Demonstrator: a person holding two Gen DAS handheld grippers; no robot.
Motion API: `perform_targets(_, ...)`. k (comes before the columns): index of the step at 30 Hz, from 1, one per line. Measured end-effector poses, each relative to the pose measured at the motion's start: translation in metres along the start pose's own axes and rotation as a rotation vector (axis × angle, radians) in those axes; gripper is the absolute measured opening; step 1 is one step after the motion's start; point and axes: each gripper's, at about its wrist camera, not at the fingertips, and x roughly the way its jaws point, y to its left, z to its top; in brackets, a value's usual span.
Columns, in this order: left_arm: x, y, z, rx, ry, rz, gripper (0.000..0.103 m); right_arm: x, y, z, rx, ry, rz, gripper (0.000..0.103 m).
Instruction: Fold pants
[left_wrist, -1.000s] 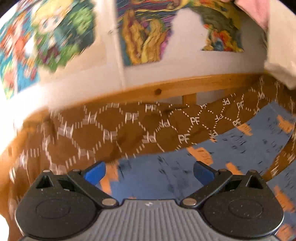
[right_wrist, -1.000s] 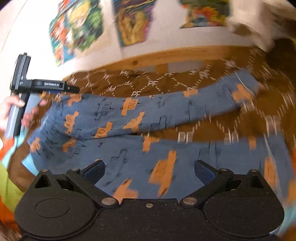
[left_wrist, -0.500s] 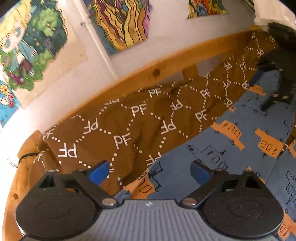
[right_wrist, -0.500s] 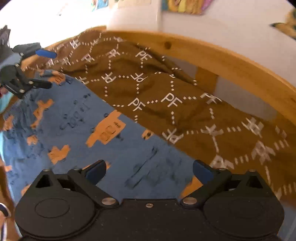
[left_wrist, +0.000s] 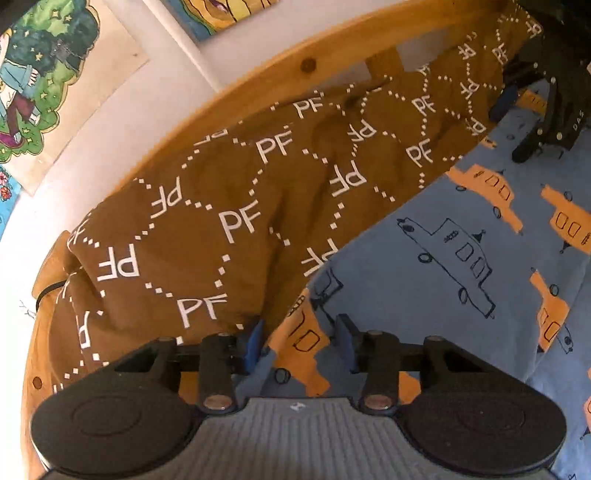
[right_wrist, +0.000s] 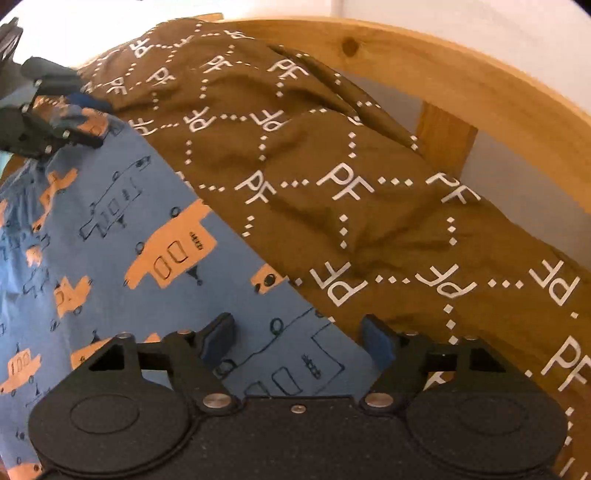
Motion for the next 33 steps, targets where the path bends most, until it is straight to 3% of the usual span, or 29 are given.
perform_targets(2, -0.001, -0.001, 0.002, 0.005, 0.003, -0.006, 0.030, 0.002, 0.002, 0.004, -0.007, 0.007, 0.001, 0.073)
perform_targets(3, -0.003, 0.000, 0.003, -0.003, 0.003, -0.011, 0.020, 0.003, 0.004, 0.006, -0.017, 0.012, 0.002, 0.062)
perform_targets(4, -0.004, 0.000, 0.004, -0.012, 0.003, -0.015, 0.016, 0.003, 0.006, 0.008, -0.027, 0.013, 0.005, 0.048)
perform_targets(6, -0.005, 0.003, 0.004, -0.035, 0.003, -0.007, 0.009, 0.003, 0.012, 0.010, -0.050, 0.017, 0.010, 0.031)
perform_targets(8, -0.006, 0.005, 0.002, -0.057, -0.006, 0.000, 0.005, 0.002, 0.020, 0.008, -0.087, 0.019, -0.010, 0.022)
perform_targets(11, -0.013, 0.006, 0.000, -0.089, -0.029, 0.023, 0.001, -0.004, 0.034, 0.005, -0.127, -0.013, -0.110, 0.007)
perform_targets(13, -0.020, 0.008, -0.001, -0.103, -0.067, 0.039, 0.001, -0.008, 0.044, 0.005, -0.132, -0.054, -0.252, 0.000)
perform_targets(16, -0.032, 0.016, 0.002, -0.148, -0.121, 0.067, 0.001, -0.017, 0.054, 0.013, -0.161, -0.151, -0.427, 0.000)
perform_targets(18, -0.037, 0.023, 0.007, -0.184, -0.147, 0.088, 0.001, -0.023, 0.049, 0.022, -0.141, -0.207, -0.444, 0.000)
perform_targets(20, -0.037, 0.028, 0.011, -0.204, -0.147, 0.091, 0.001, -0.026, 0.041, 0.032, -0.108, -0.221, -0.376, 0.000)
perform_targets(21, -0.035, 0.030, 0.013, -0.214, -0.142, 0.091, 0.001, -0.027, 0.037, 0.035, -0.105, -0.216, -0.302, 0.000)
perform_targets(23, -0.029, 0.030, 0.015, -0.217, -0.120, 0.096, 0.001, -0.029, 0.033, 0.037, -0.112, -0.228, -0.161, 0.010)
perform_targets(25, -0.022, 0.028, 0.014, -0.199, -0.099, 0.104, 0.001, -0.027, 0.023, 0.035, -0.084, -0.204, -0.056, 0.046)
perform_targets(27, -0.015, 0.024, 0.012, -0.179, -0.082, 0.107, 0.001, -0.022, 0.013, 0.030, -0.044, -0.170, 0.012, 0.064)
perform_targets(33, -0.007, 0.019, 0.006, -0.174, -0.067, 0.092, 0.001, 0.013, -0.006, 0.011, -0.010, -0.026, -0.046, 0.065)
